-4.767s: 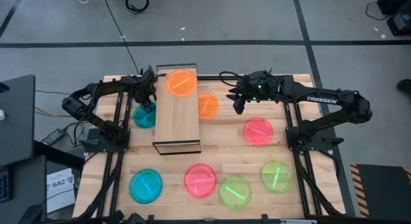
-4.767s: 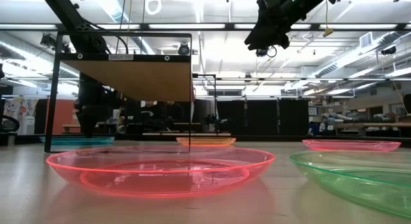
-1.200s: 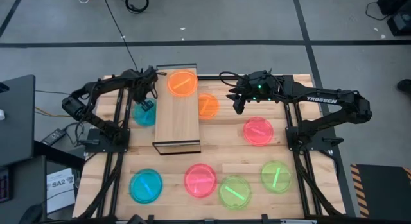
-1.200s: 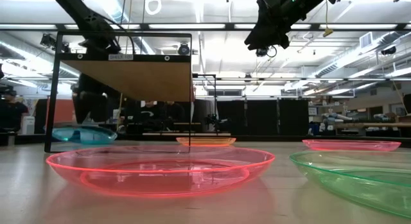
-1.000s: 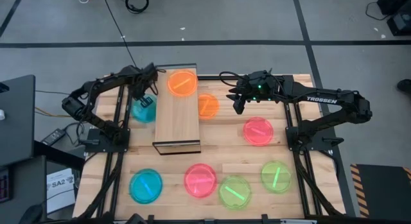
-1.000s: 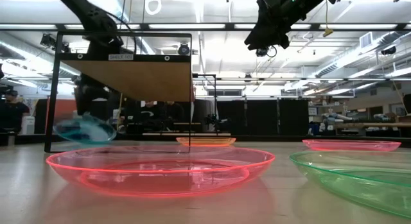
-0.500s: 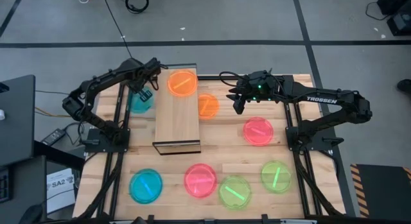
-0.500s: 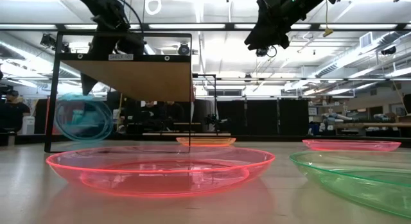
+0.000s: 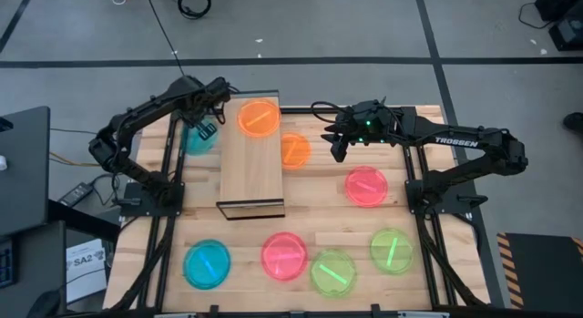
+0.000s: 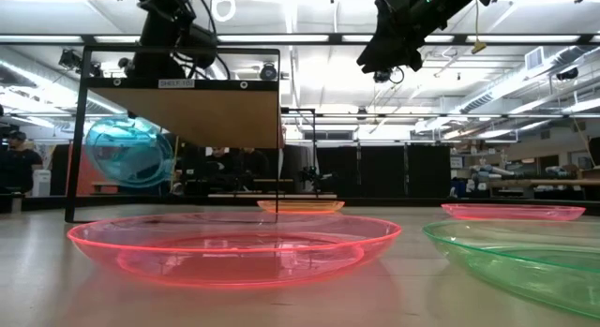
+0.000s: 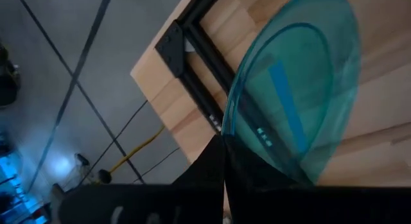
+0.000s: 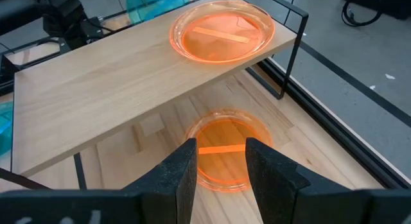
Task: Place and stack plates onto a shelf
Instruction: Put the top blue plate on the shelf
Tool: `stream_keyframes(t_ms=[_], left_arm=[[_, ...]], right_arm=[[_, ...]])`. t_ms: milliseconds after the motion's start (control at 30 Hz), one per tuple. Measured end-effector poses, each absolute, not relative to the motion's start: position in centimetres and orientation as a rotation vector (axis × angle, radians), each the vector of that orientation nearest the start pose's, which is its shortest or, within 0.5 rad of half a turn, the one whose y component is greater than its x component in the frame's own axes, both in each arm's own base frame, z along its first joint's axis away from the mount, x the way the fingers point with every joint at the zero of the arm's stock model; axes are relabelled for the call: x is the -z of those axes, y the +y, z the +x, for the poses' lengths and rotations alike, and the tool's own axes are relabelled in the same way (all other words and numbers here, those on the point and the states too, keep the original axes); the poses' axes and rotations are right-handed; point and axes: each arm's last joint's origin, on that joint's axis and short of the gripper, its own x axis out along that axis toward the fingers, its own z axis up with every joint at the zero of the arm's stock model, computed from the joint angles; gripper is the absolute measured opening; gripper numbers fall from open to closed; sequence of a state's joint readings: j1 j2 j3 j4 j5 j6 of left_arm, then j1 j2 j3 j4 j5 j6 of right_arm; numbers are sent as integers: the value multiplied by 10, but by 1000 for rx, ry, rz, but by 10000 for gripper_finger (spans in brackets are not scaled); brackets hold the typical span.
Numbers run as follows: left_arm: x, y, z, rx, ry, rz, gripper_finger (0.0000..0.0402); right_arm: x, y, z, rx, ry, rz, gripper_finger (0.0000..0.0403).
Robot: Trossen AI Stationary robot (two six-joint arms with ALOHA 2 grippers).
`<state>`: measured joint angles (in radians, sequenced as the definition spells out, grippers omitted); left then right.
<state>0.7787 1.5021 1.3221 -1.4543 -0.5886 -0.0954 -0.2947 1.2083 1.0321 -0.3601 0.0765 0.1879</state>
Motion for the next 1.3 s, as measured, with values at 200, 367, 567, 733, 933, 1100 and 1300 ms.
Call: stream_keyframes(t_ms=[200, 367, 567, 733, 933, 1100, 1300], left_arm=[[-303, 179, 166, -1131, 1701, -210, 2], [-311, 174, 169, -1134, 1695, -199, 2], [-321, 169, 177, -1122, 1647, -169, 2], [-329, 164, 184, -1108, 1609, -142, 2], [-335, 162, 187, -1103, 1581, -130, 2], [-335, 162, 187, -1107, 1581, -128, 2], [-336, 163, 186, -1150, 1576, -107, 2]], right_arm=[[-317, -78, 249, 412, 501, 240, 139], [-317, -78, 249, 412, 501, 240, 139], [-317, -78, 249, 412, 501, 240, 139], [-317, -78, 249, 412, 501, 240, 139], [-317, -78, 249, 412, 501, 240, 139], [-317, -78, 249, 412, 501, 240, 139], [-317, -78, 249, 412, 501, 240, 139]])
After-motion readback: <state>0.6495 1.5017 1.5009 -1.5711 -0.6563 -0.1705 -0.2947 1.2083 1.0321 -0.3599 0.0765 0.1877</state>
